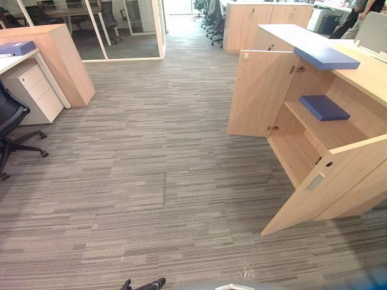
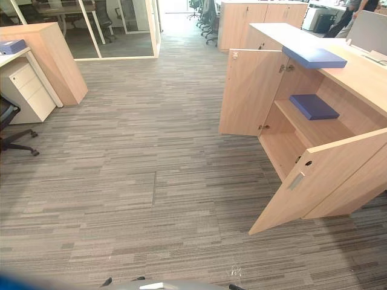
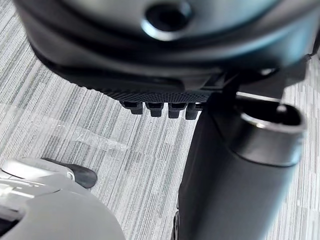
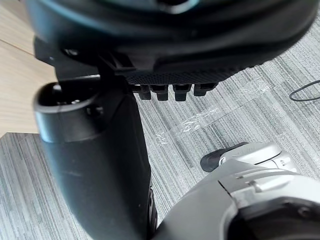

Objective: Walk over to the cabinet, pick up the folder, carry it to the office cabinet, place the folder inside the office cabinet, then close the office cabinet door

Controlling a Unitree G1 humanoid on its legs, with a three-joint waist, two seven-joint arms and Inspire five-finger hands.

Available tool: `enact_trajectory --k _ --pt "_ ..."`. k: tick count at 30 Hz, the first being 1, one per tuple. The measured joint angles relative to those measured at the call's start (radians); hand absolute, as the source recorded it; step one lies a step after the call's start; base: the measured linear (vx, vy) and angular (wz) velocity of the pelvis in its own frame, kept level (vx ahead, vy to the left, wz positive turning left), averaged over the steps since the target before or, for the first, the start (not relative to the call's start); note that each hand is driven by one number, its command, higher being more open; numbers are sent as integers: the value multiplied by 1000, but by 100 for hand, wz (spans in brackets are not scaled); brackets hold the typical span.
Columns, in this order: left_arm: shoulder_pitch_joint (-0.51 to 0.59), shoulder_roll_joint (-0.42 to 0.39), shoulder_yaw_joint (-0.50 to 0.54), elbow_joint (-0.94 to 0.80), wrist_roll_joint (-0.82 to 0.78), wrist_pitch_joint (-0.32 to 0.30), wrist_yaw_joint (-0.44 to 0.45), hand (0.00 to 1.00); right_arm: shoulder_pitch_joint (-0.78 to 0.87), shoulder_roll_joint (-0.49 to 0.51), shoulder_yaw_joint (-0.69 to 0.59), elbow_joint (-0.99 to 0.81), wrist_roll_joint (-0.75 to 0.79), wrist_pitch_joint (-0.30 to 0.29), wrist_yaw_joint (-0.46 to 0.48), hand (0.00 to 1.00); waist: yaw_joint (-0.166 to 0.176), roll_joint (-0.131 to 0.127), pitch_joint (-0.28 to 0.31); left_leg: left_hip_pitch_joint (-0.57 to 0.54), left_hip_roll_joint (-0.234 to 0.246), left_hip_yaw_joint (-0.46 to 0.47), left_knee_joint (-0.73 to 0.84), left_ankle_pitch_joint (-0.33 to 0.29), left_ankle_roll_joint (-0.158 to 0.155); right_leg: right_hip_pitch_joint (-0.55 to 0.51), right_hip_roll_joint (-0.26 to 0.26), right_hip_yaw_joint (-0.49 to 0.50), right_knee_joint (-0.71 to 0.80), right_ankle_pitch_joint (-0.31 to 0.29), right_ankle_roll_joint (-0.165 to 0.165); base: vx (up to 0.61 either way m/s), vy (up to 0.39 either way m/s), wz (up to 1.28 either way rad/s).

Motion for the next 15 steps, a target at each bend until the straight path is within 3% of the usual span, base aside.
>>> enact_trajectory --k 3,10,15 --pt "1 1 0 16 -104 -6 -39 100 -2 1 0 1 0 0 2 100 1 -2 2 2 -1 0 -5 2 1 9 -1 -1 -19 8 2 0 0 0" --pt "1 2 1 16 -112 -8 -52 100 -15 0 -1 20 0 1 8 100 3 -9 7 11 -3 -1 -25 14 4 14 -2 -1 -31 16 5 0 0 0" --pt "-9 8 -2 15 40 -22 -41 100 -16 0 -1 20 -3 1 10 100 3 -11 9 12 -8 -9 -35 22 7 14 -7 -8 -33 19 7 -22 15 5"
